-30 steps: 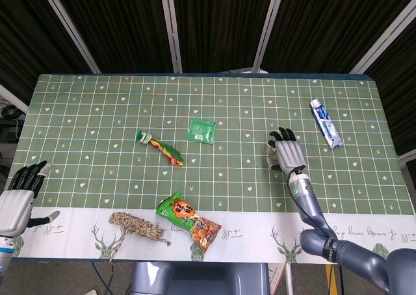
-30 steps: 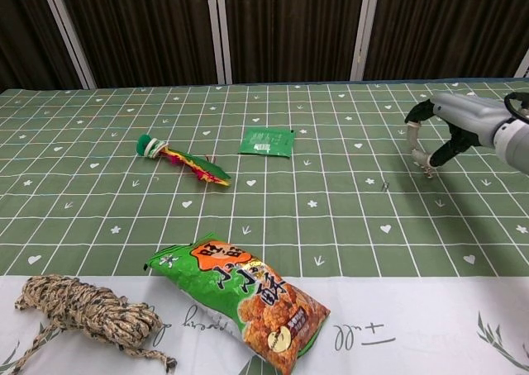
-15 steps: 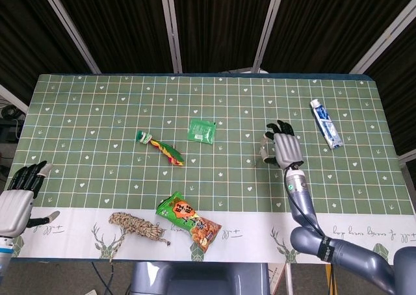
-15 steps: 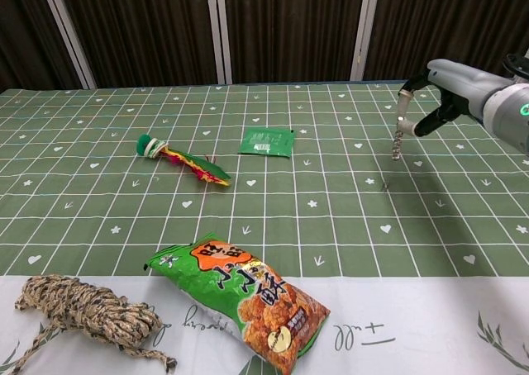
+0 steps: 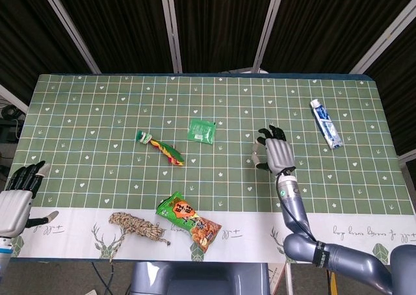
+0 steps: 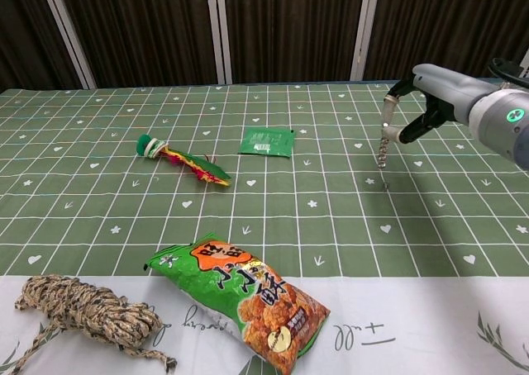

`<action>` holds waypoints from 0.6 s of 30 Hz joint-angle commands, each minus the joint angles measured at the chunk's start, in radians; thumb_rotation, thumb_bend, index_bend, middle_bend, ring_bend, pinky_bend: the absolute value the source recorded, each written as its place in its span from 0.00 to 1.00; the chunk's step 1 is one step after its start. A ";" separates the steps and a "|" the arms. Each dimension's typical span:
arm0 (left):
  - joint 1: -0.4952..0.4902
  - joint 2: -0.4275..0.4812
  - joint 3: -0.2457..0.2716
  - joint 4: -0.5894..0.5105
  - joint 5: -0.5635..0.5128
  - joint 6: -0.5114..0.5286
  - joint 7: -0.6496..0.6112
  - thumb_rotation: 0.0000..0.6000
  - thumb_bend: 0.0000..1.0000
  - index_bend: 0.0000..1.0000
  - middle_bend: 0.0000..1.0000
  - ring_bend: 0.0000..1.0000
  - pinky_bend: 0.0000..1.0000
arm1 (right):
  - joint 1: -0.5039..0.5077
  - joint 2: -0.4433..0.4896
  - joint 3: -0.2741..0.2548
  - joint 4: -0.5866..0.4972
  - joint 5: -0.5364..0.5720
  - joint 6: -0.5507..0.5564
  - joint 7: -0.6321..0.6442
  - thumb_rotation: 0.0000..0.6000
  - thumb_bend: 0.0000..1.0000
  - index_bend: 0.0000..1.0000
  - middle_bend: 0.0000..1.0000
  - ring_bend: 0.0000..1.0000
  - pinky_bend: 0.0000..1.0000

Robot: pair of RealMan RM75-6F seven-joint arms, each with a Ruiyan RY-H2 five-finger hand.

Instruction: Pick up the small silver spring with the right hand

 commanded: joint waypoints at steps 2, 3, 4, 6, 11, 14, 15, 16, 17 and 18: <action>0.000 0.000 0.000 0.000 -0.001 0.000 0.000 1.00 0.07 0.00 0.00 0.00 0.00 | 0.003 -0.006 -0.008 -0.002 0.006 0.004 -0.003 1.00 0.38 0.58 0.17 0.00 0.00; 0.001 0.000 0.000 0.000 -0.002 -0.001 0.000 1.00 0.07 0.00 0.00 0.00 0.00 | 0.003 -0.008 -0.010 -0.001 0.006 0.004 -0.004 1.00 0.38 0.58 0.17 0.00 0.00; 0.001 0.001 0.000 -0.001 -0.002 -0.001 0.000 1.00 0.07 0.00 0.00 0.00 0.00 | 0.003 -0.010 -0.013 0.001 0.007 0.005 -0.004 1.00 0.38 0.58 0.17 0.00 0.00; 0.001 0.001 0.000 -0.001 0.000 0.001 0.001 1.00 0.07 0.00 0.00 0.00 0.00 | 0.004 -0.016 -0.018 0.004 0.008 0.006 -0.001 1.00 0.38 0.58 0.17 0.00 0.00; 0.001 0.001 0.000 -0.002 0.000 0.001 0.001 1.00 0.07 0.00 0.00 0.00 0.00 | 0.003 -0.023 -0.027 0.011 0.006 0.011 0.003 1.00 0.38 0.58 0.17 0.00 0.00; 0.001 0.001 0.000 -0.002 0.000 0.000 0.001 1.00 0.07 0.00 0.00 0.00 0.00 | 0.004 -0.022 -0.025 0.014 0.007 0.013 0.006 1.00 0.38 0.58 0.17 0.00 0.00; 0.001 0.001 0.000 -0.002 0.000 0.000 0.001 1.00 0.07 0.00 0.00 0.00 0.00 | 0.005 -0.022 -0.025 0.015 0.008 0.013 0.005 1.00 0.38 0.58 0.17 0.00 0.00; 0.001 0.001 0.000 -0.002 0.000 0.000 0.001 1.00 0.07 0.00 0.00 0.00 0.00 | 0.005 -0.022 -0.025 0.016 0.009 0.013 0.005 1.00 0.38 0.58 0.16 0.00 0.00; 0.001 0.001 0.000 -0.003 0.000 0.000 0.000 1.00 0.07 0.00 0.00 0.00 0.00 | 0.005 -0.021 -0.025 0.017 0.011 0.013 0.005 1.00 0.38 0.58 0.16 0.00 0.00; 0.001 0.001 0.000 -0.003 0.000 0.000 0.000 1.00 0.07 0.00 0.00 0.00 0.00 | 0.005 -0.021 -0.025 0.018 0.013 0.013 0.006 1.00 0.38 0.58 0.17 0.00 0.00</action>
